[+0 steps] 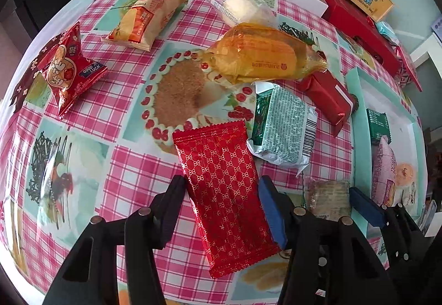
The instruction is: Organize snacks
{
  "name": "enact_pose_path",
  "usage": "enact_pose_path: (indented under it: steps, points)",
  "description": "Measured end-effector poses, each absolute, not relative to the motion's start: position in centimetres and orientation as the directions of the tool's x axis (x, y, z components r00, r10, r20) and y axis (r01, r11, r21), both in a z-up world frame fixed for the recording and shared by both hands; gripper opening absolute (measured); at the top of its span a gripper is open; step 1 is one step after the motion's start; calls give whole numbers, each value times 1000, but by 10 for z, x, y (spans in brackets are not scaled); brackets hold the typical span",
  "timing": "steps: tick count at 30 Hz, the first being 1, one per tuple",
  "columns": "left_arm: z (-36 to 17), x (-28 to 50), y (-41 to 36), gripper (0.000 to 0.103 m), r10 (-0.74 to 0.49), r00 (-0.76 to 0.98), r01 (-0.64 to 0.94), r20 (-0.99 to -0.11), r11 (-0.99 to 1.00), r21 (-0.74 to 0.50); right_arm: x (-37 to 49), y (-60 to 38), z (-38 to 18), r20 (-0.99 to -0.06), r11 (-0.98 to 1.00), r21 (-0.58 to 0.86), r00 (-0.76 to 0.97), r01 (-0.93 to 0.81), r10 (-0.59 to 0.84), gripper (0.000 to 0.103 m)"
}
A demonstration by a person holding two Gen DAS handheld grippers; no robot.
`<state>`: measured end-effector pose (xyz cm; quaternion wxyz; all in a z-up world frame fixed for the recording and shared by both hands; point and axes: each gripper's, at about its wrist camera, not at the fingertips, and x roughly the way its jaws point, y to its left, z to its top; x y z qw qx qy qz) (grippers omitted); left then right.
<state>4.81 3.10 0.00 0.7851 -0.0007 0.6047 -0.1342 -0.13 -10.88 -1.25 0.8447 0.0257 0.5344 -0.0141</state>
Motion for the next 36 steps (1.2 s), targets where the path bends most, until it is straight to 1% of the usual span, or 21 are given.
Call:
enact_pose_path:
  steps: [3, 4, 5, 6, 12, 16, 18, 19, 20, 23, 29, 36]
  points:
    - [1, 48, 31, 58, -202, 229, 216, -952, 964, -153, -1, -110, -13, -901, 997, 40, 433, 68, 7, 74]
    - [0, 48, 31, 63, -200, 226, 217, -953, 964, -151, 0, -111, -14, -903, 996, 47, 429, 76, 10, 74]
    - [0, 47, 30, 71, -193, 222, 219, -956, 965, -144, 1, -112, -15, -904, 995, 57, 428, 83, 16, 74]
    - [-1, 46, 29, 73, -185, 218, 223, -958, 965, -136, 1, -112, -16, -904, 994, 64, 427, 90, 19, 74]
    - [-10, 42, 14, 74, -137, 221, 246, -965, 966, -81, 2, -111, -18, -907, 994, 52, 422, 95, 7, 73]
    - [-13, 35, 2, 74, -101, 240, 258, -965, 966, -37, 1, -113, -17, -906, 993, 57, 424, 101, 8, 67]
    - [-14, 34, -2, 70, -78, 256, 258, -963, 966, -10, 1, -115, -17, -905, 993, 62, 425, 102, 13, 65]
    - [-14, 33, -4, 64, -63, 267, 254, -962, 967, 7, 1, -115, -16, -905, 993, 63, 425, 102, 14, 65]
    - [-13, 33, -4, 61, -60, 274, 249, -960, 968, 11, 1, -115, -16, -905, 993, 64, 425, 102, 14, 65]
    - [-13, 35, -1, 57, -65, 278, 228, -958, 974, 0, 0, -115, -16, -905, 992, 67, 425, 103, 17, 64]
    - [-11, 36, -1, 51, -76, 291, 205, -954, 979, -15, -1, -117, -14, -903, 991, 84, 429, 106, 31, 64]
    - [1, 38, 11, 49, -121, 313, 182, -942, 981, -66, -3, -119, -7, -893, 989, 93, 448, 112, 33, 63]
